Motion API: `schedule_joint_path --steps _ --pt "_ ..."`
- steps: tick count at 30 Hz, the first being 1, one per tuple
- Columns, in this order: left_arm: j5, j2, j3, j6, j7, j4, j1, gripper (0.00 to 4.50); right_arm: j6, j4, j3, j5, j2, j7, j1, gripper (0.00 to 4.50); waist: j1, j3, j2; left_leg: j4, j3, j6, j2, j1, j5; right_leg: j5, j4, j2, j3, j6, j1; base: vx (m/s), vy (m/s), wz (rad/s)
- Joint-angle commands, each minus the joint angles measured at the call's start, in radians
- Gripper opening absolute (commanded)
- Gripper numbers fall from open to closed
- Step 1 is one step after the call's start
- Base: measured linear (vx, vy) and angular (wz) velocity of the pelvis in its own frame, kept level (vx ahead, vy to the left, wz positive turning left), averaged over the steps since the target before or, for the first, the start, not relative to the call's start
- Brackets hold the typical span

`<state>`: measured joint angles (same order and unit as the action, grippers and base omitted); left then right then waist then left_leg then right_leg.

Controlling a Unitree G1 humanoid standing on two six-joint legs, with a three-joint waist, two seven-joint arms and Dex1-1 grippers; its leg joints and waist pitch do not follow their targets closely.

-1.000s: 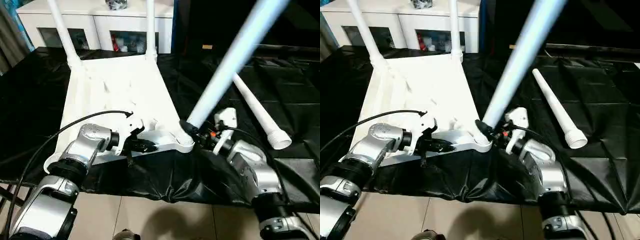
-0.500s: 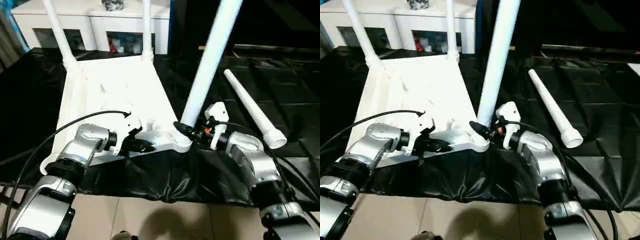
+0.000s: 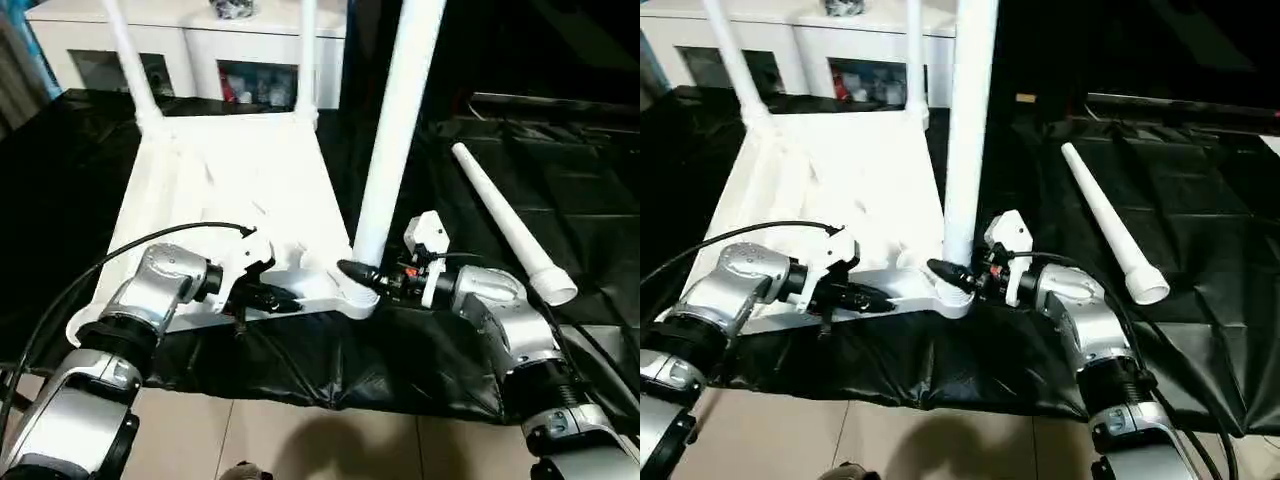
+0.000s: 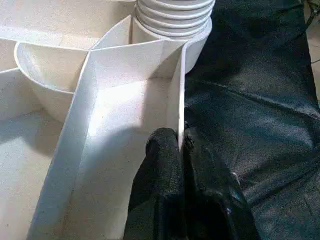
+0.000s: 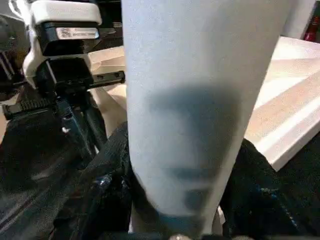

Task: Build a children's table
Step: Insert table leg to table base

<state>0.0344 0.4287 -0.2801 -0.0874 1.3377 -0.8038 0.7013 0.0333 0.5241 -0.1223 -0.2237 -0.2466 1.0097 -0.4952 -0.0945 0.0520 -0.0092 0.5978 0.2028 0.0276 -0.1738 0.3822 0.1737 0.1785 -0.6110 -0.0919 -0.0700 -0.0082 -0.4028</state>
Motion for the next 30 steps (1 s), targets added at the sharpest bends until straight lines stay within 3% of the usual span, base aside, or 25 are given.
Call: schedule_joint_path --steps 1,4,11,19,30 --pt "0.015 -0.012 0.015 0.019 0.009 0.019 0.052 0.0 0.034 0.055 -0.069 0.041 0.014 0.035 0.045 1.88 -0.003 -0.06 0.002 -0.089 -0.033 0.021 -0.067 -0.029 0.319 0.288 0.078 -0.076 0.052 -0.221 0.034 0.0 0.0 0.0" --pt "0.015 -0.015 0.018 0.016 0.004 0.018 0.052 0.0 0.027 0.058 -0.05 0.037 0.025 0.006 0.045 1.88 -0.004 -0.061 0.002 -0.089 -0.034 0.02 -0.067 -0.028 0.317 0.273 0.075 -0.078 0.052 -0.227 0.035 0.0 0.0 0.0" --pt "0.021 -0.026 0.031 0.005 -0.009 0.027 0.04 0.0 0.055 0.005 0.068 -0.054 0.046 -0.091 0.08 1.88 -0.004 -0.058 0.001 -0.092 -0.037 0.03 -0.068 -0.031 0.353 0.333 0.084 -0.08 0.053 -0.212 0.031 0.0 0.0 0.0" --pt "0.019 -0.026 0.032 0.004 -0.02 0.029 0.03 0.0 0.085 -0.097 0.058 -0.057 0.031 -0.08 0.152 1.88 -0.016 -0.061 -0.006 -0.091 -0.033 0.012 -0.068 -0.027 0.296 0.265 0.077 -0.079 0.053 -0.215 0.035 0.0 0.0 0.0" --pt "0.01 -0.019 0.032 0.015 -0.021 0.024 0.028 0.0 0.095 -0.108 0.014 -0.013 0.018 -0.092 0.15 1.88 -0.019 -0.055 -0.011 -0.093 -0.035 0.019 -0.067 -0.027 0.314 0.348 0.086 -0.084 0.054 -0.186 0.03 0.0 0.0 0.0"
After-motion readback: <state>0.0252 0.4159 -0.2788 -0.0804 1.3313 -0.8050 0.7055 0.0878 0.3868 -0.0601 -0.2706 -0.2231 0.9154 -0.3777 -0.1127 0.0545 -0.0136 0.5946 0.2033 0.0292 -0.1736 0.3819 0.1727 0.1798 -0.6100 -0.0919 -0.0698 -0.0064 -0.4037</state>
